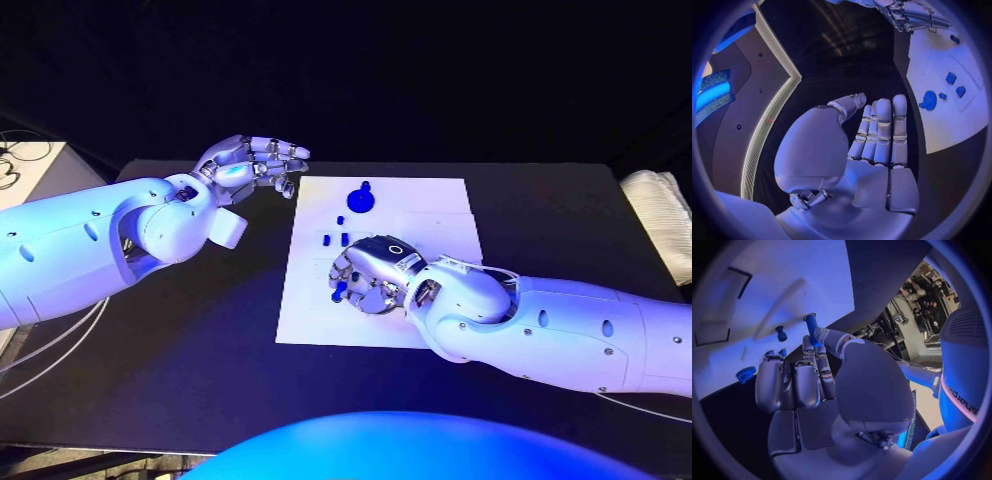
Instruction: Assemble the parts on the task board
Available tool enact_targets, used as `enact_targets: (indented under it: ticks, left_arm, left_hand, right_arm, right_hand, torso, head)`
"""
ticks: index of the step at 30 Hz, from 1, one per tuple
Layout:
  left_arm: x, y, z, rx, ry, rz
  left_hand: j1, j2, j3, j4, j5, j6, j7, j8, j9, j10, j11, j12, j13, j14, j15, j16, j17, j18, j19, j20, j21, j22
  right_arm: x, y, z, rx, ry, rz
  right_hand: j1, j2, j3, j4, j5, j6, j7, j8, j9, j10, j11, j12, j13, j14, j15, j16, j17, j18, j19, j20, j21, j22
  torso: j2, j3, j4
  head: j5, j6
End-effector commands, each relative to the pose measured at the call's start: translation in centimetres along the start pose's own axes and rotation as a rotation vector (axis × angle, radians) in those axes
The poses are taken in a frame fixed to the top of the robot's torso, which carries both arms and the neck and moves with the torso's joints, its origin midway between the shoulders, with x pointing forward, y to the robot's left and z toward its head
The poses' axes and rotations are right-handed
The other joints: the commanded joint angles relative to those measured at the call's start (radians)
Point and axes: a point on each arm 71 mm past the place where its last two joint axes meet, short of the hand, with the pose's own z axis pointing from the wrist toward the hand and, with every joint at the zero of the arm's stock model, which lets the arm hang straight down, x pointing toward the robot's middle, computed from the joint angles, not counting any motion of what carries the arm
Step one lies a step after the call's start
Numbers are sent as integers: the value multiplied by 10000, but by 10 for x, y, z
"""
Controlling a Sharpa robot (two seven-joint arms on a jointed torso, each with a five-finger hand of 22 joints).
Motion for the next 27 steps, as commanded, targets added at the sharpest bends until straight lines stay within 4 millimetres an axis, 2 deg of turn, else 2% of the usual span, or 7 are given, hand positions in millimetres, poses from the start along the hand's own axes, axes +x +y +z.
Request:
enact_targets:
  ticks: [1,16,19,21,23,25,27]
  left_arm:
    - [2,-1,0,53,198,-51]
    - [2,-1,0,24,212,-55]
    - [2,-1,0,21,210,-55]
    - [2,-1,0,18,211,-55]
    - [2,-1,0,15,204,-53]
    - [2,-1,0,11,187,-47]
    - [2,-1,0,10,172,-42]
  left_hand:
    - [37,37,-58,5,46,-64,-3,44,13,-95,-6,34,-2,16,19,-46,-7,74,62,3,-47,-9]
    - [37,37,-58,5,46,-64,-3,44,13,-95,-6,34,-2,16,19,-46,-7,74,62,3,-47,-9]
    - [37,37,-58,5,46,-64,-3,44,13,-95,-6,34,-2,16,19,-46,-7,74,62,3,-47,-9]
    - [37,37,-58,5,46,-64,-3,44,13,-95,-6,34,-2,16,19,-46,-7,74,62,3,-47,-9]
    - [37,37,-58,5,46,-64,-3,44,13,-95,-6,34,-2,16,19,-46,-7,74,62,3,-47,-9]
    - [37,37,-58,5,46,-64,-3,44,13,-95,-6,34,-2,16,19,-46,-7,74,62,3,-47,-9]
    - [39,34,-67,13,47,-92,-2,49,8,-122,-3,40,-9,18,20,-52,-17,74,76,3,-63,-23]
  right_arm:
    - [2,0,1,-11,148,-194]
    - [8,-3,3,47,556,-570]
    - [9,-1,4,-129,570,-437]
    - [9,0,4,-253,513,-295]
    - [8,1,3,-319,422,-159]
    - [7,0,3,-325,300,-33]
    - [7,-1,3,-287,185,49]
  right_hand:
    - [109,226,45,-8,24,42,25,55,12,596,-565,29,468,280,-65,32,-8,-163,11,-29,-20,276]
    - [-7,191,55,-71,38,-47,59,13,44,517,-532,-74,503,265,-37,14,-56,-134,-66,-11,-148,186]
    - [-298,69,-103,-49,171,-193,106,-60,80,290,-458,-288,507,254,34,16,-73,-114,-140,45,-261,120]
    - [-566,-50,-282,56,93,-321,140,-127,94,39,-373,-507,454,251,105,28,-73,-106,-172,107,-317,93]
    - [-844,-269,-491,177,36,-506,205,-235,81,-284,-264,-773,365,237,200,25,-104,-87,-226,184,-431,19]
    - [-995,-481,-692,247,52,-767,292,-393,37,-718,-132,-1036,236,188,304,-42,-254,24,-489,282,-958,-383]
    - [-994,-556,-868,263,80,-926,305,-491,12,-959,-93,-1112,169,78,346,-216,-576,131,-729,340,-1442,-747]
  torso:
    - [5,-6,3]
    - [-10,-8,-10]
    - [-5,-8,-9]
    - [-8,-11,-7]
    - [-11,-13,-8]
    - [-16,-11,-16]
    - [-23,-9,-17]
  head:
    - [10,-1]
    - [9,-1]
    - [-5,-1]
    - [-11,-1]
    - [-14,-1]
    - [-22,-1]
    - [-40,-1]
